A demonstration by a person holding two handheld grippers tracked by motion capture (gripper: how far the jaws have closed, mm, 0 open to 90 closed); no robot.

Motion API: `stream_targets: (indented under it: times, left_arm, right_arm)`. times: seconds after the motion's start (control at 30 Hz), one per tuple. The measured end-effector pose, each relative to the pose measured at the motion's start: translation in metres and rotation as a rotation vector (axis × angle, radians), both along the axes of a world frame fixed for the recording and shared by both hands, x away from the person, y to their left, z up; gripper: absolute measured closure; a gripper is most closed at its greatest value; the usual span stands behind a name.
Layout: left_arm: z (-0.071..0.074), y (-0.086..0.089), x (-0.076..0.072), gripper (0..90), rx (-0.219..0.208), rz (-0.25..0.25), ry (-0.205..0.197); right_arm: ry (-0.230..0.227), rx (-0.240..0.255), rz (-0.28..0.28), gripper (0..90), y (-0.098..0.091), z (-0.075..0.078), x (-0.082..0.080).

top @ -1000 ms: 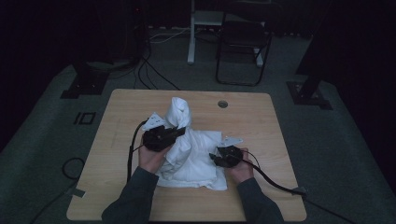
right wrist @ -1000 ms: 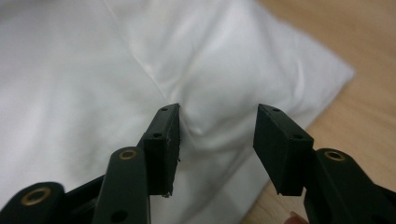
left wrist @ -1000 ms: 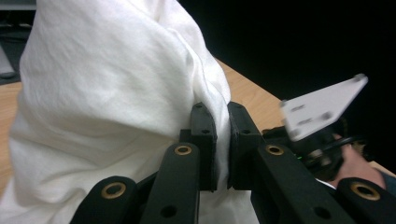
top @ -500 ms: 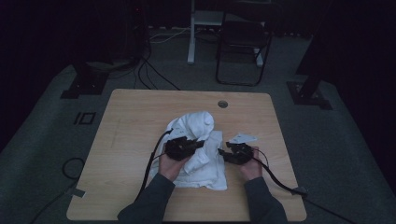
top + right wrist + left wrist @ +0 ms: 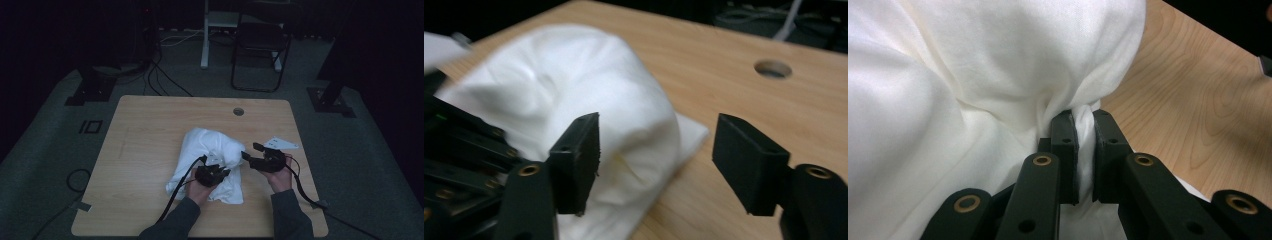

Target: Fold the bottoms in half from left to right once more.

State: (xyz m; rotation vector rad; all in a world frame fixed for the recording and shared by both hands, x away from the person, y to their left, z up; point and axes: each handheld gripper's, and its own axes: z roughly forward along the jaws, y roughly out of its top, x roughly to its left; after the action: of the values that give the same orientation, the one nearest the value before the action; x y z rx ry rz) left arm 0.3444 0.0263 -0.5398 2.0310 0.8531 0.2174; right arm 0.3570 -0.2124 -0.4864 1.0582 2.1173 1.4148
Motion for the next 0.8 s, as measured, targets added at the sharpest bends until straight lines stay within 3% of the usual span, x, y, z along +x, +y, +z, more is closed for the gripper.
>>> stream_targets:
  times: [0.1, 0.17, 0.2, 0.3, 0.37, 0.43, 0.47, 0.53, 0.6, 0.63, 0.73, 0.8]
  left_arm:
    - [0.000, -0.001, -0.001, 82.4, 0.002, 0.000, -0.004]
    - [0.001, 0.000, -0.001, 81.2, -0.002, -0.002, -0.003]
    - [0.003, 0.000, -0.002, 79.9, -0.013, -0.005, 0.002]
    - [0.015, 0.006, -0.007, 69.1, -0.069, -0.034, 0.029]
    - [0.033, 0.012, -0.014, 64.9, -0.105, -0.054, 0.020]
    - [0.056, 0.022, -0.021, 61.9, -0.145, -0.074, -0.018]
    - [0.073, 0.033, -0.024, 61.8, -0.166, -0.072, -0.057]
    - [0.094, 0.050, -0.024, 61.3, -0.169, -0.027, -0.125]
    - [0.109, 0.073, -0.018, 63.8, -0.137, 0.058, -0.194]
    - [0.112, 0.084, -0.012, 65.3, -0.118, 0.103, -0.203]
    - [0.102, 0.107, 0.014, 67.0, -0.049, 0.195, -0.150]
    - [0.086, 0.114, 0.027, 68.3, -0.013, 0.207, -0.095]
  right_arm:
    - [-0.002, 0.045, 0.044, 28.4, 0.008, 0.004, 0.000]
    - [0.037, 0.006, 0.054, 28.7, 0.019, 0.000, 0.007]
    - [0.065, -0.024, 0.048, 36.3, 0.025, -0.005, 0.013]
    - [0.114, -0.093, 0.024, 73.7, 0.034, -0.019, 0.030]
    - [0.121, -0.124, -0.009, 78.6, 0.035, -0.024, 0.037]
    - [0.124, -0.129, -0.030, 79.7, 0.035, -0.028, 0.043]
    - [0.125, -0.143, -0.045, 79.8, 0.035, -0.030, 0.046]
    - [0.133, -0.160, -0.058, 78.9, 0.035, -0.032, 0.051]
    - [0.140, -0.166, -0.063, 78.1, 0.034, -0.034, 0.054]
    - [0.139, -0.171, -0.065, 78.0, 0.034, -0.034, 0.055]
    - [0.139, -0.179, -0.067, 78.1, 0.034, -0.034, 0.058]
    - [0.139, -0.183, -0.067, 78.1, 0.033, -0.033, 0.059]
